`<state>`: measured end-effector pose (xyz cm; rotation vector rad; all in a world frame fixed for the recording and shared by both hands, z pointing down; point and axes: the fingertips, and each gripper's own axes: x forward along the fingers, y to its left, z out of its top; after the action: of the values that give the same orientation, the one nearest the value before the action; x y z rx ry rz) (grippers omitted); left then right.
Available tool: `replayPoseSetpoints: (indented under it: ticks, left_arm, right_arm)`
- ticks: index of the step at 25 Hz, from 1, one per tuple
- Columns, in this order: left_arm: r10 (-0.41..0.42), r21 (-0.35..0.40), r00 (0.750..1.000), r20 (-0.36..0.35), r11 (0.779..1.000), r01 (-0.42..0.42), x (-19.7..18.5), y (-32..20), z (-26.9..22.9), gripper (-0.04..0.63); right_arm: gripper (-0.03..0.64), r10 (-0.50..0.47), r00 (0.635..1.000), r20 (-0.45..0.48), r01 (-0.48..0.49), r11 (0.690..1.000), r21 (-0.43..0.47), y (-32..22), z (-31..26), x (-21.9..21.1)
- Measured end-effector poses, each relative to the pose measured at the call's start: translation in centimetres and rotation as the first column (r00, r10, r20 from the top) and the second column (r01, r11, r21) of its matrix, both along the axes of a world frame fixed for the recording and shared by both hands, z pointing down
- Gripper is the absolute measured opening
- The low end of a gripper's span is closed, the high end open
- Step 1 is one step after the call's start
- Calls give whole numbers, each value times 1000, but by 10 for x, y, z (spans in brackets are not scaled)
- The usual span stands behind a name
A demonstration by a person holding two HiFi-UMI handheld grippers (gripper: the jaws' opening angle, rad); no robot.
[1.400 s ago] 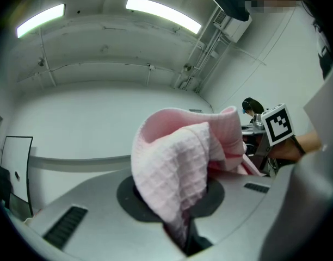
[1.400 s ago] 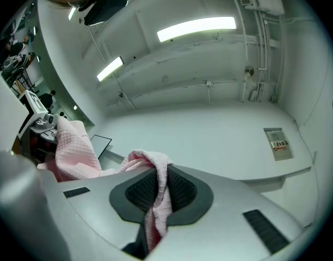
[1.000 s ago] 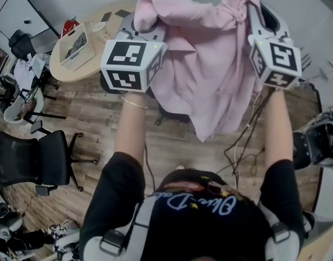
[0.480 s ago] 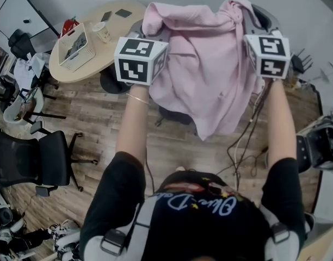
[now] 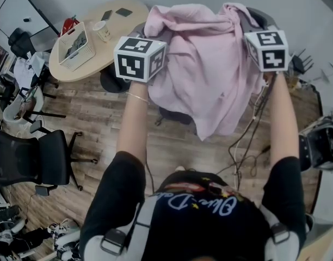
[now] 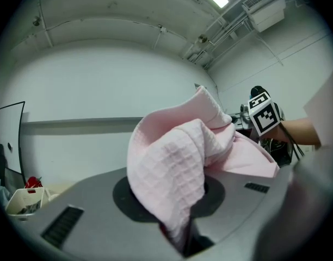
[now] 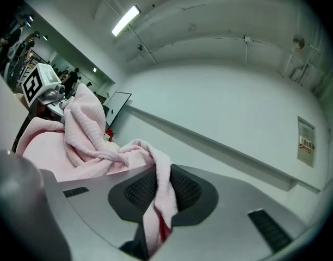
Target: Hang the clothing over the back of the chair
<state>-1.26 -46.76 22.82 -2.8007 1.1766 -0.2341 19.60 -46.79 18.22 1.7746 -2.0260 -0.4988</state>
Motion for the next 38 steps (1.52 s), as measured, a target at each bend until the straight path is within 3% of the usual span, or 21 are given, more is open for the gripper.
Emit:
replayPoseSetpoints:
  ticks: [5, 10, 18, 25, 30, 38]
  left_arm:
    - [-45, -22, 998, 48, 999, 46, -11, -2, 7, 137]
    - [-47, -85, 997, 62, 995, 52, -30, 0, 21, 206]
    - [-48, -152, 998, -30, 987, 43, -65, 15, 30, 237]
    - [-104, -123, 989, -101, 988, 92, -83, 36, 32, 236]
    - [-149, -61, 982, -114, 988, 142, -91, 54, 23, 236]
    - [-106, 25, 987, -124, 994, 110, -65, 97, 10, 235]
  right_arm:
    - [127, 21, 1000, -6, -21, 999, -45, -2, 6, 9]
    - [150, 27, 1000, -1, -27, 999, -30, -1, 3, 15]
    - [150, 105, 994, 14, -105, 994, 8, 12, -9, 40]
    - [150, 120, 990, 72, -122, 992, 27, 28, -2, 54]
    - [150, 131, 988, 81, -137, 988, 68, 45, -7, 64]
    - [150, 117, 987, 113, -131, 983, 126, 78, -10, 59]
